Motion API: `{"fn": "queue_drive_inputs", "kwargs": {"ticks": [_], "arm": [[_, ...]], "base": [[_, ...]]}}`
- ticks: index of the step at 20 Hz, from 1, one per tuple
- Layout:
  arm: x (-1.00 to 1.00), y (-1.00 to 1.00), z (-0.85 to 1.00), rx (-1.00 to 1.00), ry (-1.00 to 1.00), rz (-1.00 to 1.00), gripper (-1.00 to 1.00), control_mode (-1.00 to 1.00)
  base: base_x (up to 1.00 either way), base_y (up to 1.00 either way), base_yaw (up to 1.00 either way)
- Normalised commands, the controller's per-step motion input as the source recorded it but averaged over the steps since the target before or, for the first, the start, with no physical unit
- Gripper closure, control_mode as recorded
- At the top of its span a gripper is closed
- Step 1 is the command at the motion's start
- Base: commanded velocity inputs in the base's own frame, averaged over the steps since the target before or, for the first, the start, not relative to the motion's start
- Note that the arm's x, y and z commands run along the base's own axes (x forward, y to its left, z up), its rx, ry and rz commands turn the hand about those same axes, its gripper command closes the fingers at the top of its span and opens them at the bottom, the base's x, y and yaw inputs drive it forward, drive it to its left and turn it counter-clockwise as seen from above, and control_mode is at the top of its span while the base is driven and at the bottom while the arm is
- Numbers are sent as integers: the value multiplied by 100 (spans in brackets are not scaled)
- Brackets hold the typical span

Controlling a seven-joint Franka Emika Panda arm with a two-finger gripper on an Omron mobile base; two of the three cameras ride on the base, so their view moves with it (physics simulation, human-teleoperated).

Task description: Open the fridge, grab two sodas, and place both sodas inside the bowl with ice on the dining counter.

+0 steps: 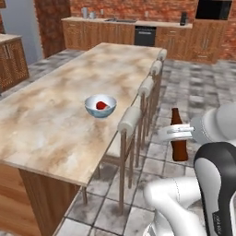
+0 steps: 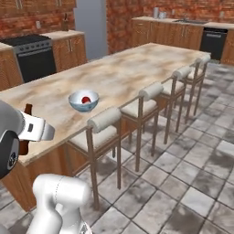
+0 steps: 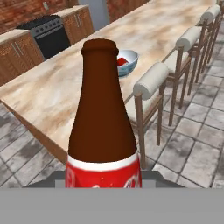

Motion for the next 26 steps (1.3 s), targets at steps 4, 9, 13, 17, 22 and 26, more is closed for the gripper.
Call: {"fn": "queue_drive_inputs", "kwargs": {"ticks": [4, 9, 13, 17, 22, 26], "arm": [[0, 0, 0, 0, 0, 0, 100, 100], [0, 0, 0, 0, 0, 0, 100, 100], [0, 0, 0, 0, 0, 0, 100, 100], [0, 0, 0, 0, 0, 0, 100, 100], [0, 0, 0, 0, 0, 0, 100, 100], [0, 0, 0, 0, 0, 0, 100, 100]], "base": [[42, -60, 38], [41, -56, 42], [24, -59, 41], [25, -55, 43], [26, -52, 45], [24, -54, 45]]}}
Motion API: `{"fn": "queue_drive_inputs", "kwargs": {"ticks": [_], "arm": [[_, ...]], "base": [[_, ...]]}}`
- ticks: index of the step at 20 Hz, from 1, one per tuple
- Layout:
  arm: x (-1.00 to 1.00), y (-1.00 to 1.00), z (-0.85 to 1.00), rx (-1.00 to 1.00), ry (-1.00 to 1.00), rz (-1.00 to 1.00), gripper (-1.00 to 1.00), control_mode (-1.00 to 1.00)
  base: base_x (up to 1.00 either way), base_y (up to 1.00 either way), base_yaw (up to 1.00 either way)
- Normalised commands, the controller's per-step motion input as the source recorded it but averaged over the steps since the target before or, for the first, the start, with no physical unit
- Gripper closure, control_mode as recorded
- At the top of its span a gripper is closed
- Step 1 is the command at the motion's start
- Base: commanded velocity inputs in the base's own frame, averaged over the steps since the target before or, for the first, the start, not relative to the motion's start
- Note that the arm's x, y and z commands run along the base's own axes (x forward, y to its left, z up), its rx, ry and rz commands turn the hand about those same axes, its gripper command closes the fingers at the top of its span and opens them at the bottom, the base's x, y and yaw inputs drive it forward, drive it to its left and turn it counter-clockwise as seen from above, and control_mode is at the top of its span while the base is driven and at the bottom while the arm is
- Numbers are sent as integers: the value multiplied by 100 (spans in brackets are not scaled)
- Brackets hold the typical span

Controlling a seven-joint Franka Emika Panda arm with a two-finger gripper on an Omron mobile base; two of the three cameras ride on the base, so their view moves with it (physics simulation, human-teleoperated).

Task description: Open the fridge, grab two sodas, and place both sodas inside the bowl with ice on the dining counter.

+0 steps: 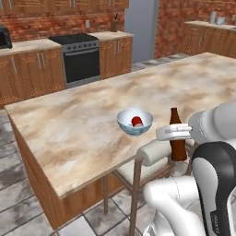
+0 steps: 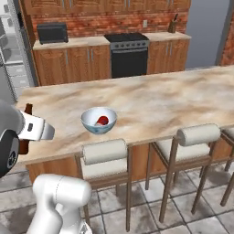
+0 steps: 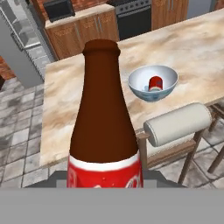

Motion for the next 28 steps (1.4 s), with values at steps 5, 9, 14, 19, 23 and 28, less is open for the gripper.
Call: {"fn": "queue_drive_inputs", "kwargs": {"ticks": [5, 9, 14, 19, 23, 28], "arm": [[0, 0, 0, 0, 0, 0, 100, 100], [0, 0, 0, 0, 0, 0, 100, 100], [0, 0, 0, 0, 0, 0, 100, 100], [0, 0, 0, 0, 0, 0, 100, 100], [0, 0, 0, 0, 0, 0, 100, 100], [20, -8, 0, 1, 2, 5, 100, -100]], "base": [[24, -55, 44], [35, -56, 42], [47, -60, 39], [63, -63, 35], [90, -47, 32], [80, -27, 21]]}}
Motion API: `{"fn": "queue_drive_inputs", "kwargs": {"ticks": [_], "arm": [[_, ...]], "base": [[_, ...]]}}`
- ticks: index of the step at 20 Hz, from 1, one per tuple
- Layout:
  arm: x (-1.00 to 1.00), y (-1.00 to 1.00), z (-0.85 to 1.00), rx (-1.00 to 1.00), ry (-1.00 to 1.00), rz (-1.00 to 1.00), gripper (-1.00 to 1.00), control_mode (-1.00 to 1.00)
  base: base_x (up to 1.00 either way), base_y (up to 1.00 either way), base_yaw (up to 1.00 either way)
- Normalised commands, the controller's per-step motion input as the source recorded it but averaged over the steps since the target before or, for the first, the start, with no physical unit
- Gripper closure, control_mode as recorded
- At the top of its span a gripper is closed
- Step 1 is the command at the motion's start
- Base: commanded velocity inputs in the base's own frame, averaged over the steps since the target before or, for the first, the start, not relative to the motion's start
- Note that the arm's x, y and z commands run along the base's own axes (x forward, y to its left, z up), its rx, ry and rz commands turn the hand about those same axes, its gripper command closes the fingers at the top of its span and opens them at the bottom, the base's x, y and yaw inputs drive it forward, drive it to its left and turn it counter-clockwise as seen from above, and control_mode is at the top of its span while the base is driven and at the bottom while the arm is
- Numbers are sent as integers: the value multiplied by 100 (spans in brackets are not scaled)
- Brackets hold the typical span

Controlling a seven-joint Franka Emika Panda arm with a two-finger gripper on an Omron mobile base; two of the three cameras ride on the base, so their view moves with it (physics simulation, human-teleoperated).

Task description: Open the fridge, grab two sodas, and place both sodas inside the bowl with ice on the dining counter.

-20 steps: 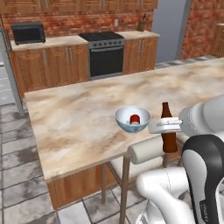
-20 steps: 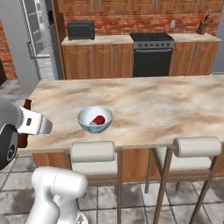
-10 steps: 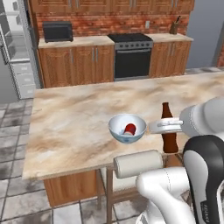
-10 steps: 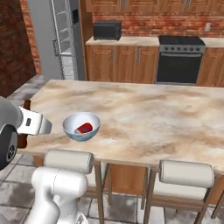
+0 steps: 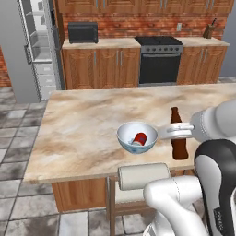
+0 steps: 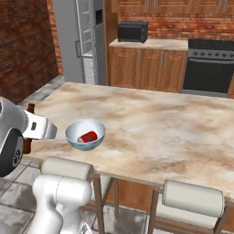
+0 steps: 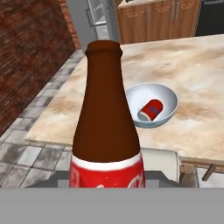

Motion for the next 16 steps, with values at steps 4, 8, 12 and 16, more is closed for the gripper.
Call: {"fn": "queue_drive_inputs", "kwargs": {"ticks": [4, 8, 12, 16], "arm": [[100, -52, 0, 9, 18, 17, 100, -100], [100, -54, -2, 7, 31, 15, 100, -100], [100, -24, -10, 0, 36, 13, 100, -100], [85, 0, -31, -14, 36, 11, 100, -100]], "base": [[0, 0, 0], [0, 0, 0], [0, 0, 0], [0, 0, 0]]}}
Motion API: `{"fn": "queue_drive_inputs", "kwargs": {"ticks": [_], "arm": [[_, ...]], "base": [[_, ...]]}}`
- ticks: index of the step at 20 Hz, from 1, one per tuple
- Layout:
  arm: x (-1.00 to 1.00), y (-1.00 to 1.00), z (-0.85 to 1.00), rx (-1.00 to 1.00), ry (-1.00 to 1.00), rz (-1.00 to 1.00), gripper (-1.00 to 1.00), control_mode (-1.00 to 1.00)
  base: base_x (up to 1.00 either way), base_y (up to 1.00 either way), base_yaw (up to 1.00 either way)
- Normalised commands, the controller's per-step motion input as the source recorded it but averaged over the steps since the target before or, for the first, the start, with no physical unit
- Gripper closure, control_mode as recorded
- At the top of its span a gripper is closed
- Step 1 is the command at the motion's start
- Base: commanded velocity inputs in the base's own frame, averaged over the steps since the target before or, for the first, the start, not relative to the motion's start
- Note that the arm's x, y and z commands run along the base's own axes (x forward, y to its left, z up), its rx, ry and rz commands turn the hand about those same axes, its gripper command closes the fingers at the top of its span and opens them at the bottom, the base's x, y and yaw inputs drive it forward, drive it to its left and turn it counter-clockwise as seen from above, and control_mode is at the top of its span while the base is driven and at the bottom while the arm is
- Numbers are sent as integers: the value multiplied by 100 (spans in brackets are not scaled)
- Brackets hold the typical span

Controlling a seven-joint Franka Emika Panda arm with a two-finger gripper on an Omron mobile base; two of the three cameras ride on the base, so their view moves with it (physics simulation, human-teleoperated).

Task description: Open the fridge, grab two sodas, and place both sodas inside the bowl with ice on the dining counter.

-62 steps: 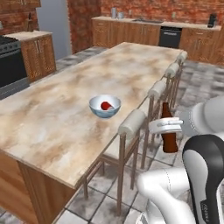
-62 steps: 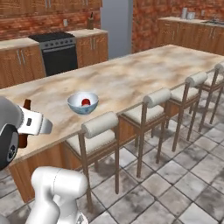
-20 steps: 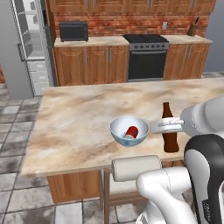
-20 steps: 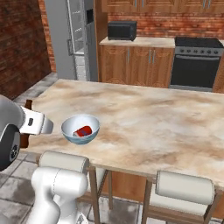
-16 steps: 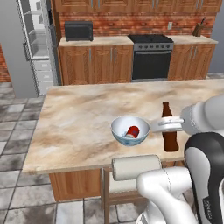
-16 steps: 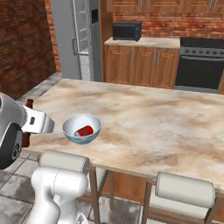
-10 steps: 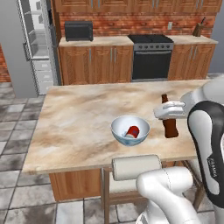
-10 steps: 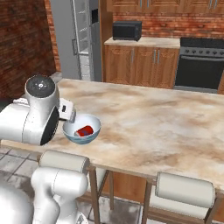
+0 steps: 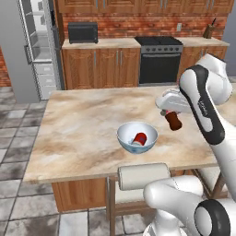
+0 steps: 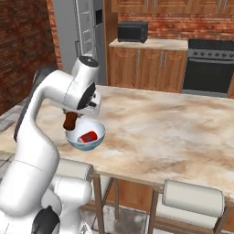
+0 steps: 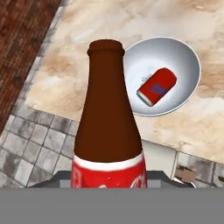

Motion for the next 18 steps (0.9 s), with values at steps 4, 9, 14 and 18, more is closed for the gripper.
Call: {"fn": "queue_drive_inputs", "kwargs": {"ticks": [4, 9, 14, 18], "arm": [[68, -1, -62, -21, 30, 19, 100, -100], [30, 0, -61, -18, 16, 22, 100, -100], [0, 12, -32, -12, -7, 16, 100, -100], [0, 14, -24, -9, -9, 20, 100, -100]], "base": [[0, 0, 0], [0, 0, 0], [0, 0, 0], [0, 0, 0]]}}
